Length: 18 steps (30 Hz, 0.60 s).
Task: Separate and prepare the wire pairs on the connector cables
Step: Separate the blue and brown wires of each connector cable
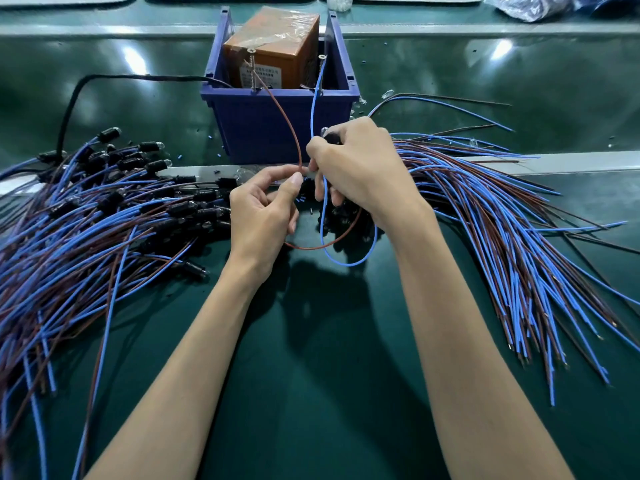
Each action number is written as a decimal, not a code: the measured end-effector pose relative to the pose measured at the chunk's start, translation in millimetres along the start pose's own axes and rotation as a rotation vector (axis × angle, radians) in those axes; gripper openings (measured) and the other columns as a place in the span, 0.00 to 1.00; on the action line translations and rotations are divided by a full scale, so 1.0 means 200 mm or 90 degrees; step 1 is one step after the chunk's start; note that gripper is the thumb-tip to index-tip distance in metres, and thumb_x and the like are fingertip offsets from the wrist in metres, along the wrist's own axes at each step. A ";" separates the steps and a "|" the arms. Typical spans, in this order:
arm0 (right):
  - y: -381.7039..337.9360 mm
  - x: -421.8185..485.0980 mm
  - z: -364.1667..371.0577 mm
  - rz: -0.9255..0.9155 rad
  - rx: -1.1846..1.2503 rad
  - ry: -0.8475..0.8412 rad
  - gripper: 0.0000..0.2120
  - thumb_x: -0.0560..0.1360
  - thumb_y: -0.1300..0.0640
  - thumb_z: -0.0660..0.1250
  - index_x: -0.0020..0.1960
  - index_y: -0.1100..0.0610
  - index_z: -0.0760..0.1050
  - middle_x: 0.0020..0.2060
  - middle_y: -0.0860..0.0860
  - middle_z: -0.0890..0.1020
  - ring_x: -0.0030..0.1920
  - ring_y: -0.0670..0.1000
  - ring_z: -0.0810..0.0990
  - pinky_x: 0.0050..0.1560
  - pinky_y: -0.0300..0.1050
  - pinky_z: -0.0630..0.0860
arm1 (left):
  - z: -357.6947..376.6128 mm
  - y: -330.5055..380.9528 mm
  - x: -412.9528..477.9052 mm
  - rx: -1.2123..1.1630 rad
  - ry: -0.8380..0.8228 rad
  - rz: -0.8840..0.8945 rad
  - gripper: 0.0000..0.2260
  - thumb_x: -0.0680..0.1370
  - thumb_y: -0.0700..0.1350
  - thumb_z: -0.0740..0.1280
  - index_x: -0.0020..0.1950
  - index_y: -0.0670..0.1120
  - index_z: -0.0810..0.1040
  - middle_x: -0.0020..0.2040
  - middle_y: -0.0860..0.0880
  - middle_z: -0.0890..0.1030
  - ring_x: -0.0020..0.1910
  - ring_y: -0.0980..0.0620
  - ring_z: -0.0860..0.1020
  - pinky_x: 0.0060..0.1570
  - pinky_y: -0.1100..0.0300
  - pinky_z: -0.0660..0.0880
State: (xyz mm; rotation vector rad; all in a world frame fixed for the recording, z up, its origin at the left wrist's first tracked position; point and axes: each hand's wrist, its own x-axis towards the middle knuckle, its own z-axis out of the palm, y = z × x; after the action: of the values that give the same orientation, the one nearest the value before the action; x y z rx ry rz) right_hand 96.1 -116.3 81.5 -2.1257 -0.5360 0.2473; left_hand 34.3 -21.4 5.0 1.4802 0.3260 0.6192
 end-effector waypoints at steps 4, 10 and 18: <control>0.00 0.00 0.00 -0.005 -0.012 -0.006 0.13 0.72 0.59 0.60 0.35 0.63 0.78 0.19 0.49 0.78 0.19 0.45 0.72 0.26 0.31 0.69 | 0.00 0.00 0.00 0.002 -0.007 0.004 0.09 0.79 0.37 0.63 0.44 0.48 0.78 0.20 0.57 0.70 0.17 0.60 0.63 0.20 0.68 0.59; 0.00 0.01 0.01 -0.011 -0.017 -0.012 0.13 0.72 0.59 0.60 0.35 0.65 0.78 0.19 0.49 0.77 0.18 0.45 0.71 0.28 0.34 0.72 | -0.01 -0.01 0.00 0.011 -0.020 0.015 0.07 0.78 0.39 0.64 0.45 0.49 0.79 0.22 0.57 0.72 0.18 0.60 0.63 0.20 0.69 0.61; -0.01 0.00 0.01 -0.017 -0.032 -0.026 0.14 0.72 0.58 0.60 0.30 0.62 0.76 0.20 0.51 0.78 0.19 0.45 0.71 0.26 0.33 0.68 | -0.01 -0.01 0.00 0.004 -0.042 0.020 0.05 0.76 0.41 0.63 0.45 0.48 0.78 0.21 0.57 0.72 0.17 0.61 0.63 0.19 0.70 0.60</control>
State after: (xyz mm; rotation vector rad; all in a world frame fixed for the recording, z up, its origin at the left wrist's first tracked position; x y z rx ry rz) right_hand 94.8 -114.4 81.2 -2.1637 -0.6001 0.2641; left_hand 34.4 -19.9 2.1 1.5108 0.2549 0.5934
